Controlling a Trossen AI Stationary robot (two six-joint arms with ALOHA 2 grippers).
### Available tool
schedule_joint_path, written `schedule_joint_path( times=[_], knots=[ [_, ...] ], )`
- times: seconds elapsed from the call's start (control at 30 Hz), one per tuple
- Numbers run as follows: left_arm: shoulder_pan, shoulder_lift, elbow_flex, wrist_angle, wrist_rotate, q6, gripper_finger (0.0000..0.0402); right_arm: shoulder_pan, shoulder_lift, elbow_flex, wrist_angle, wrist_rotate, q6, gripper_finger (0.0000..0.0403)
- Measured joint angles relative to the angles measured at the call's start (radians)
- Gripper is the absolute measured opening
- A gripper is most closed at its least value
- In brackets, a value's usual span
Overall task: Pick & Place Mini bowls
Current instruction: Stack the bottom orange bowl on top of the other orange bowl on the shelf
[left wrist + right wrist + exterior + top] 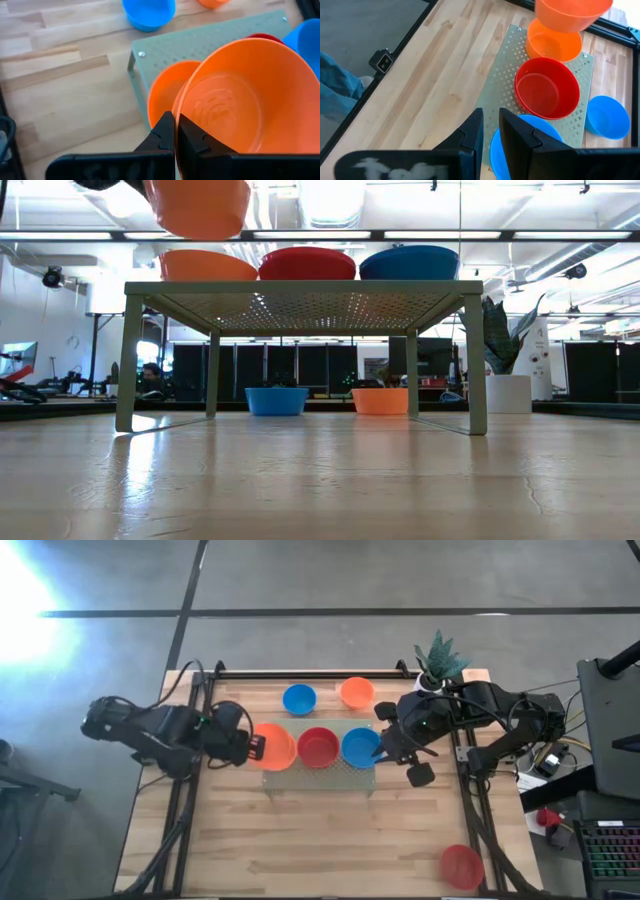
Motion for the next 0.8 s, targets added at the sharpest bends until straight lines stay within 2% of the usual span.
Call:
schedule_joint_path(
  times=[0.33, 0.6, 0.8],
  knots=[
    [0.116, 0.041, -0.03, 0.002, 0.071, 0.098, 0.0, 0.0, 0.0, 0.0, 0.0, 0.0, -0.023, 0.0057],
    [0.127, 0.046, -0.097, 0.076, 0.13, 0.106, 0.0, 0.0, 0.0, 0.0, 0.0, -0.001, -0.022, 0.0057],
    [0.13, 0.046, -0.14, 0.117, 0.133, 0.121, 0.0, 0.0, 0.0, 0.0, 0.0, -0.001, -0.022, 0.0057]
  ],
)
